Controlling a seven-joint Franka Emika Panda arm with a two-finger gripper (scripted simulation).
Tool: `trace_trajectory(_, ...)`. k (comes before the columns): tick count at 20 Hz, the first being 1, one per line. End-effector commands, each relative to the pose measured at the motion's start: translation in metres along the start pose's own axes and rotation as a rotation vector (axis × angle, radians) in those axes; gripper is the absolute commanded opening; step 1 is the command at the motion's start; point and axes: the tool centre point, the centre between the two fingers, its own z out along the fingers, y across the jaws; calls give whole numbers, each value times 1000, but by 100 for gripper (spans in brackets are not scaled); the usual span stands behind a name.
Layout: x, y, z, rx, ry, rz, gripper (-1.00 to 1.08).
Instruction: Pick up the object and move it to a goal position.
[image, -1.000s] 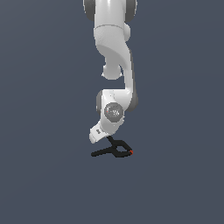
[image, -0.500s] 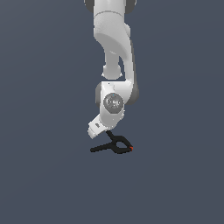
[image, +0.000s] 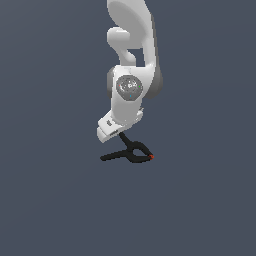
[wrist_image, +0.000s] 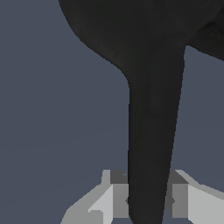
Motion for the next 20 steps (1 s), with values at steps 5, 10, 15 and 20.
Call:
trace_trajectory(5,-35,-12,-63,-2,3,0,-100)
trace_trajectory(10,-58,-20,-104,-2,3,0,-100)
trace_trajectory(15,-74,-26,-135,-2,4,0,-100)
trace_trajectory(20,-83,-29,-153,-2,4,0,-100)
